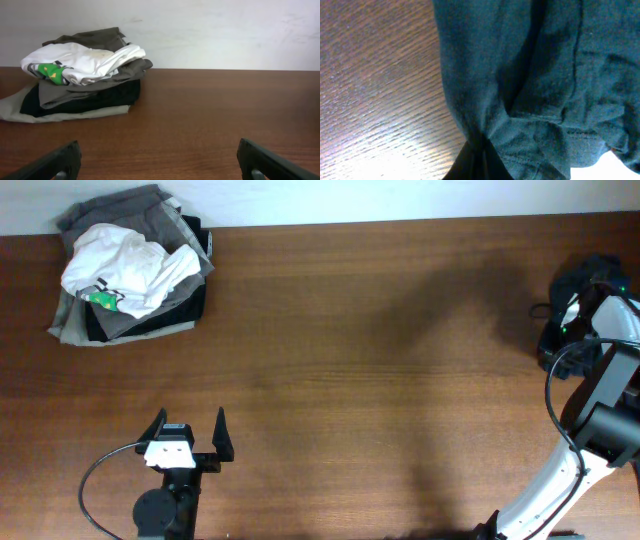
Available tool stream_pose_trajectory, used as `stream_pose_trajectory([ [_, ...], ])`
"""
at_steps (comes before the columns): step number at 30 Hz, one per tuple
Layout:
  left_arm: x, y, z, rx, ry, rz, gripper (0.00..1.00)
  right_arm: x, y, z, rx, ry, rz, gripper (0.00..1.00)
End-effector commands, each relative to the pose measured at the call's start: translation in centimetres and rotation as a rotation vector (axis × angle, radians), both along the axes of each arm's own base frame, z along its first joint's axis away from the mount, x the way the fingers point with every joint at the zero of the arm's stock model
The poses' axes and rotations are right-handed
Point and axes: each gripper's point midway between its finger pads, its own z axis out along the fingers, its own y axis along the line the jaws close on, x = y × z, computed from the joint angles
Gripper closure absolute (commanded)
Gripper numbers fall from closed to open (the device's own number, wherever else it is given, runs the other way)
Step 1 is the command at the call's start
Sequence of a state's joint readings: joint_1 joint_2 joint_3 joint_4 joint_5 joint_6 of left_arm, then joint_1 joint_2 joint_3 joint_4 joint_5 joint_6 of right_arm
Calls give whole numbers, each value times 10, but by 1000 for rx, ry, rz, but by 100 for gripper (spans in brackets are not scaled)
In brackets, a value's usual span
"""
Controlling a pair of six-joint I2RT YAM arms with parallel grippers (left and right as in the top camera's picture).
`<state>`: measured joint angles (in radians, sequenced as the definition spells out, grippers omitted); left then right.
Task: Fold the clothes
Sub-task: 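Reach the right gripper to the dark green shirt and grasp it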
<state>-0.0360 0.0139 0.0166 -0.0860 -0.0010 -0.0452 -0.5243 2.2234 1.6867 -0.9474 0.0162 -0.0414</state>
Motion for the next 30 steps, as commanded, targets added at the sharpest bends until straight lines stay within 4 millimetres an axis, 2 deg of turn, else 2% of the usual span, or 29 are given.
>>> stream_pose_trajectory([
  [1,0,2,-2,20,-2,9,1,5,-6,14,0,-19,-42,96],
  [4,0,2,-1,20,-2,9,1,14,-1,41,18,-58,-52,96],
  [8,0,2,-1,20,-2,9,1,32,25,81,94,-152,-8,96],
  [10,0,2,-2,20,-2,9,1,41,49,98,123,-185,40,96],
  [11,0,2,-1,20,-2,9,1,44,58,102,125,-191,61,96],
  [14,0,2,-1,20,-2,9,1,54,102,113,137,-194,155,96],
  [21,0,2,-1,20,-2,8,1,67,244,118,291,-188,406,96],
  [22,0,2,-2,20,-2,8,1,66,273,118,302,-181,451,96],
  [23,0,2,-1,20,-2,9,1,61,319,119,316,-177,544,96],
  [26,0,2,-1,20,-2,8,1,49,380,120,342,-170,637,96],
  [27,0,2,-2,20,-2,8,1,39,417,122,365,-177,704,96],
  [30,0,2,-2,20,-2,9,1,15,494,127,390,-216,840,95],
])
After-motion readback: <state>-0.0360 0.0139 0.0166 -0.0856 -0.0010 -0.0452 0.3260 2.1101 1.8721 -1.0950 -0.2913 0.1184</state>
